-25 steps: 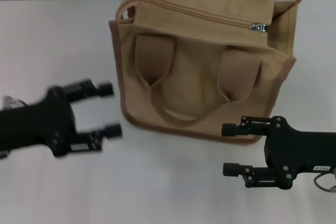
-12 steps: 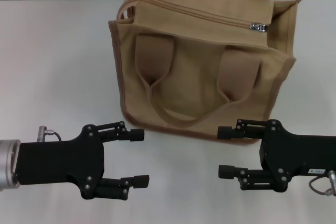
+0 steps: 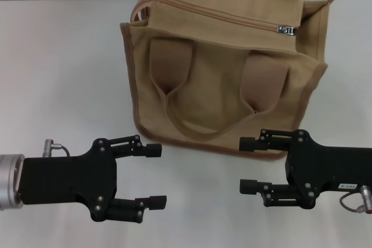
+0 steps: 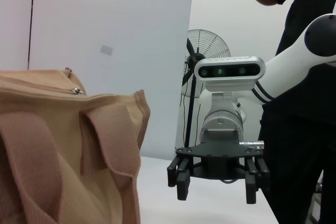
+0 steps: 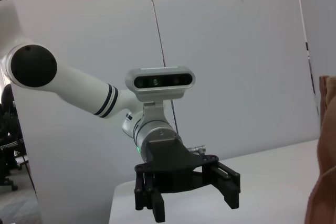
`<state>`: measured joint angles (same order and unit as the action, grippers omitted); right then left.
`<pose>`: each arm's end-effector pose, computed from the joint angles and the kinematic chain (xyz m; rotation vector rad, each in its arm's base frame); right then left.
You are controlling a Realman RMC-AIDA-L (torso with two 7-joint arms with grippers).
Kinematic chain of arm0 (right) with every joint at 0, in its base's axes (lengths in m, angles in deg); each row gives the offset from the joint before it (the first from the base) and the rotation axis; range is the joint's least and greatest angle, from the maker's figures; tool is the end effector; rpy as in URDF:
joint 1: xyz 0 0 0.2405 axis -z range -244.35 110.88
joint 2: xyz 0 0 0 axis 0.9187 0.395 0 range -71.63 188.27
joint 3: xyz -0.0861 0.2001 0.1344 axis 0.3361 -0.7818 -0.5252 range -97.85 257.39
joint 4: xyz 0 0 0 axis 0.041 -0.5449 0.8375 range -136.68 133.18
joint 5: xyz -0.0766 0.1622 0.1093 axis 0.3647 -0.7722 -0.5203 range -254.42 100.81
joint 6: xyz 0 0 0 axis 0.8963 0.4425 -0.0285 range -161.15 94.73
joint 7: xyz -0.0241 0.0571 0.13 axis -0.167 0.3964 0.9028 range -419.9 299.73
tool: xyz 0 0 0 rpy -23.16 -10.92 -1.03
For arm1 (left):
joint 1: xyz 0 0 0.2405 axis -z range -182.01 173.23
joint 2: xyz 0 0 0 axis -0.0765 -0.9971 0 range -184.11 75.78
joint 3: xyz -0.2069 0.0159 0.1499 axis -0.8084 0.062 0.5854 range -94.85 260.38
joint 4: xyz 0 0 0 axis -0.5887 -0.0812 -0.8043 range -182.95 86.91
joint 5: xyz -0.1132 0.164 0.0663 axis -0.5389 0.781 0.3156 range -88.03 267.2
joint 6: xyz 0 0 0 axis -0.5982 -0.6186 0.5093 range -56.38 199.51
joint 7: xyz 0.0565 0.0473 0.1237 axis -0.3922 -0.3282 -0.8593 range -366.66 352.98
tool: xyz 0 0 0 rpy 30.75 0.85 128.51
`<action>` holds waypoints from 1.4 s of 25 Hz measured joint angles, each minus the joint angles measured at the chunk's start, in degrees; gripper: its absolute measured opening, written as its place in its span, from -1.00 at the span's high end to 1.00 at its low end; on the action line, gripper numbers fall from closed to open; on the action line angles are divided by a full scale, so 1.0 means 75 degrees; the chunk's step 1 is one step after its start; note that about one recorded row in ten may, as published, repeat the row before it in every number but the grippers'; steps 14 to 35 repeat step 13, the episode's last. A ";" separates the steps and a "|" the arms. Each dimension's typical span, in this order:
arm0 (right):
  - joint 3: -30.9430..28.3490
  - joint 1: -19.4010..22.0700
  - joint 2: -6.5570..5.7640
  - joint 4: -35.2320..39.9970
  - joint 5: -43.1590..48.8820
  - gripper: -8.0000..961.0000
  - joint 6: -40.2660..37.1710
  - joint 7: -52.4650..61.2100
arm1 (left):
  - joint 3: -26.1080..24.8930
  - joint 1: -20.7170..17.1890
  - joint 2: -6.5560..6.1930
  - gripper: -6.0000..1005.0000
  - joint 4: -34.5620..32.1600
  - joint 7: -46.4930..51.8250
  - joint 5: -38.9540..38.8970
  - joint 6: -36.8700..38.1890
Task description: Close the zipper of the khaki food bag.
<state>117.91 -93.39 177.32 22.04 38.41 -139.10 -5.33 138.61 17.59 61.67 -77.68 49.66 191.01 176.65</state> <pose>0.2639 0.2530 -0.0282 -2.8898 0.2942 1.0638 -0.2708 0.2467 -0.0127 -2.9455 -0.2073 -0.9929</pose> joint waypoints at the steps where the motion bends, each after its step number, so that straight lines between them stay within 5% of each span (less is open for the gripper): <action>1: 0.0000 -0.0002 0.0000 0.0000 0.0000 -0.47 0.0011 -0.0001 | 0.0001 0.0000 0.0000 -0.66 0.0003 0.0000 0.0000 0.0003; 35: 0.0000 -0.0043 0.0000 0.0004 0.0000 -0.47 0.0029 -0.0001 | 0.0007 0.0001 -0.0001 -0.66 0.0007 0.0042 0.0092 0.0025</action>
